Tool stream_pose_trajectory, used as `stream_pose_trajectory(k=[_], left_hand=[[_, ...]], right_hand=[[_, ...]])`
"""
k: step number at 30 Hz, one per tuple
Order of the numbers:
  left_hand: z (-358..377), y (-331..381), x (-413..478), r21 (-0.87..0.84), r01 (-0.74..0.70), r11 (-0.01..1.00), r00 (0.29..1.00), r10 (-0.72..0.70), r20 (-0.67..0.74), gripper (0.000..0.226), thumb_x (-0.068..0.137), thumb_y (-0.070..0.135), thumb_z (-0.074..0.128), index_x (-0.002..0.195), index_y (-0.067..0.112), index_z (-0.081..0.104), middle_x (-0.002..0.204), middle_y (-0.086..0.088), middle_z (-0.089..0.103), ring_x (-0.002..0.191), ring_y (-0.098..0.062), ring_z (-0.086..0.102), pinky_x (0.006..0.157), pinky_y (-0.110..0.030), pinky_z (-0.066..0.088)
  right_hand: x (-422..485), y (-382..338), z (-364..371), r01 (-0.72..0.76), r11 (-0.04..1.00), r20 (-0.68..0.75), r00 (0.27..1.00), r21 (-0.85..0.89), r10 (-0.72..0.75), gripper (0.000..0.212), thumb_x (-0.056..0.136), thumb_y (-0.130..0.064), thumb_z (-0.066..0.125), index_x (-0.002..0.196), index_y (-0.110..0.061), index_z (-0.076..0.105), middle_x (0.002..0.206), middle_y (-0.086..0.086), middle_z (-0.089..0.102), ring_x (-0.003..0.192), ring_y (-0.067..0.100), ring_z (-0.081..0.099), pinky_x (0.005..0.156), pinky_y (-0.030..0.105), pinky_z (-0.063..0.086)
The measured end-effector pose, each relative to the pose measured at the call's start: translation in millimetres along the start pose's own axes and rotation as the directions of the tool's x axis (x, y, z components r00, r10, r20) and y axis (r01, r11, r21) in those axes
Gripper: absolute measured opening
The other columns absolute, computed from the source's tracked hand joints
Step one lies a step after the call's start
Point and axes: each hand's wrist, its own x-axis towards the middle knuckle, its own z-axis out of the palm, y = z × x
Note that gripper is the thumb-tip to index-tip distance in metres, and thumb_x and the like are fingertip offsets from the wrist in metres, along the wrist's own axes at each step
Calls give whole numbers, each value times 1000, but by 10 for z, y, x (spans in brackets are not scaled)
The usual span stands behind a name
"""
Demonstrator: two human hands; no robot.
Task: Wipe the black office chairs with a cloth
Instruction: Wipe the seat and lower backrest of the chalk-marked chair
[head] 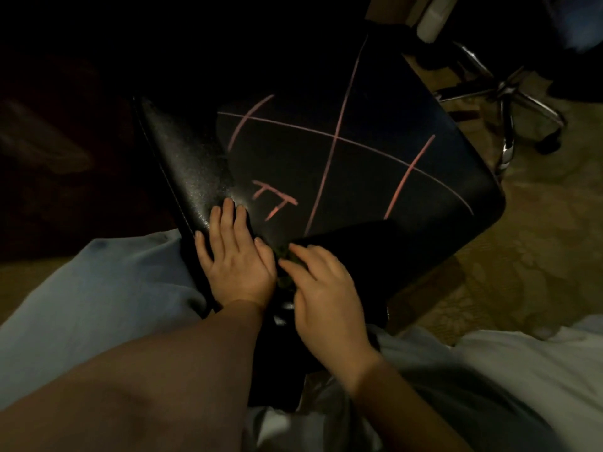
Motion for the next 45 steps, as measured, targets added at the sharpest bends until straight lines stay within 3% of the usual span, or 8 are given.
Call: stream_pose_trajectory(k=[6,12,19,24,29,34,38,45], left_hand=[[-7,8,-26,8,-7,1000,1000,7,-5,58,89,28,31,143,9,40,154,-5,34,144,-21,23,117,-44,6],[4,10,-27,14,6,1000,1000,-6,0,59,88,29,31,143,10,39,155,-4,32,145,-20,21,117,-42,3],[18,13,-7,25,6,1000,1000,-6,-6,59,88,29,31,142,8,41,154,-6,34,144,-21,23,116,-42,6],[24,-11,16,16,-6,1000,1000,6,-21,59,87,30,31,140,7,44,152,-8,38,142,-23,28,115,-42,8],[-3,-2,8,21,-3,1000,1000,3,-8,60,87,30,30,141,7,42,153,-6,35,143,-21,23,116,-40,5],[-18,14,-1,17,1,1000,1000,-2,24,60,89,31,28,144,9,38,156,-5,30,146,-19,18,117,-41,3],[-21,-15,11,24,-11,1000,1000,11,20,59,88,30,30,143,9,39,155,-5,31,145,-20,21,117,-43,6],[-36,-116,108,14,-59,998,998,59,18,58,89,29,30,142,8,39,154,-6,33,145,-21,22,117,-41,4]], right_hand=[[152,634,-360,-205,979,-98,974,20,206,50,75,4,54,118,-18,68,127,2,60,119,23,47,107,19,26],[245,1275,-788,-540,841,-190,830,-37,525,47,85,4,54,125,-19,64,135,3,56,119,26,46,97,23,29],[162,513,-294,-168,982,-127,979,-84,157,45,73,-3,47,110,-12,72,120,4,65,108,27,55,95,40,49],[49,119,-50,47,999,0,999,18,-47,45,77,-15,41,110,-15,71,124,0,63,112,24,53,95,41,48],[187,425,-218,-12,999,-73,997,39,15,45,74,-10,46,109,-20,72,122,-2,64,112,22,54,97,35,47],[320,1067,-566,-363,932,-215,910,6,355,46,81,2,56,118,-21,69,127,-2,61,115,20,49,98,16,28],[295,1157,-627,-522,852,-273,825,-32,496,44,87,0,53,126,-18,63,134,2,55,119,24,45,96,22,32],[188,552,-250,-253,957,-195,955,-142,223,46,78,-6,45,118,-14,68,126,5,61,112,29,53,93,44,50]])
